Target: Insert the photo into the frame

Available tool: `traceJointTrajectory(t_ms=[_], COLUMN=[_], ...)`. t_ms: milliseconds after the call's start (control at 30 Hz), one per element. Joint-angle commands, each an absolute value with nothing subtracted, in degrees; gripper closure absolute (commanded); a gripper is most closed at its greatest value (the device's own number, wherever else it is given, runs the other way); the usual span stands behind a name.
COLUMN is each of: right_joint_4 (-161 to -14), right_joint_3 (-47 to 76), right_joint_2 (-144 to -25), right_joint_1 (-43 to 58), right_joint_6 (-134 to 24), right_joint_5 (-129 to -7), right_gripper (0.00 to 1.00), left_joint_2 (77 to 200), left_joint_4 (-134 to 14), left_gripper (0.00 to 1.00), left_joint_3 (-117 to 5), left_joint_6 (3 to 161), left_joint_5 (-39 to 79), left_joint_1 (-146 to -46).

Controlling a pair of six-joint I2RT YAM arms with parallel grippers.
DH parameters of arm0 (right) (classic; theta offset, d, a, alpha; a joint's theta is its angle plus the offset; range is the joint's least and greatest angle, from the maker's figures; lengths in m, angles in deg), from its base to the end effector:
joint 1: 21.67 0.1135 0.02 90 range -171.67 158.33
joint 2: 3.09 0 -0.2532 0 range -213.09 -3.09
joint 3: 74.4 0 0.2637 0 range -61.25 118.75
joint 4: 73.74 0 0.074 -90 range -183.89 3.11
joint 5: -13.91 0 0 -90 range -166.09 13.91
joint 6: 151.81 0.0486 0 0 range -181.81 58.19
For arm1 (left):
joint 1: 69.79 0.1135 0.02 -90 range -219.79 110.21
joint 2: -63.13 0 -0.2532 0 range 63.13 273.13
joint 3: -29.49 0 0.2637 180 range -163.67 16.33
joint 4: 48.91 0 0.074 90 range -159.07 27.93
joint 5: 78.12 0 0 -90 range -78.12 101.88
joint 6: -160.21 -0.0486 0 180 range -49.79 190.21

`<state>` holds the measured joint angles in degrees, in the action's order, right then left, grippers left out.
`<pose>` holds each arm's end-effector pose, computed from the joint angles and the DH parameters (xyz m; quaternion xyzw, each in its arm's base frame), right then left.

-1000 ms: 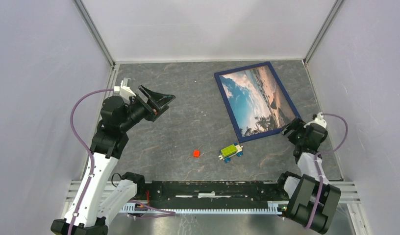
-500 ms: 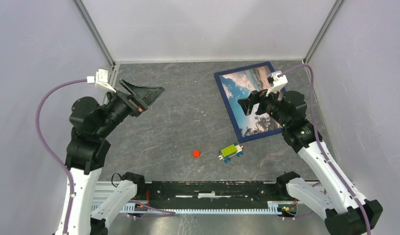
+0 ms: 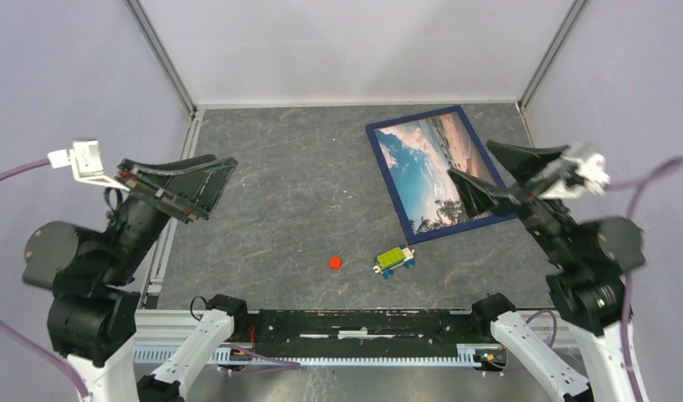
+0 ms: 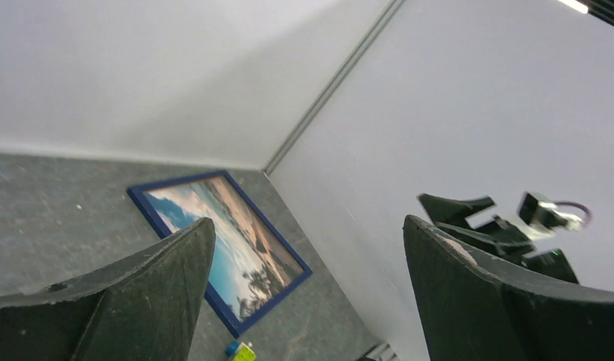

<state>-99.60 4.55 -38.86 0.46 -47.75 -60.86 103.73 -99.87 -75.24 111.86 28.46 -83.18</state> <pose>0.1084 0.0579 0.4779 -0.1478 0.5784 0.3226 0.7345 0.0554 -0.0274 0.5430 -0.0405 0.6238 -0.4377 0.6462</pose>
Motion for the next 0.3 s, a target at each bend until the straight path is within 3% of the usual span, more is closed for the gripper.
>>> traceJointTrajectory(t_ms=[0, 267], right_joint_4=[-98.01, -95.45], right_joint_3=[6.51, 1.53], right_joint_2=[-33.39, -30.47], right_joint_1=[0.72, 0.74], right_joint_6=[-50.81, -51.91], right_joint_5=[-67.09, -69.49], right_gripper=[0.02, 0.02], left_joint_2=[101.45, 100.04], left_joint_4=[-100.92, -101.06], left_gripper=[0.00, 0.00], left_joint_3=[-78.40, -78.47], left_joint_6=[105.42, 105.14], left_joint_5=[23.68, 21.20], left_joint_1=[-83.33, -83.33])
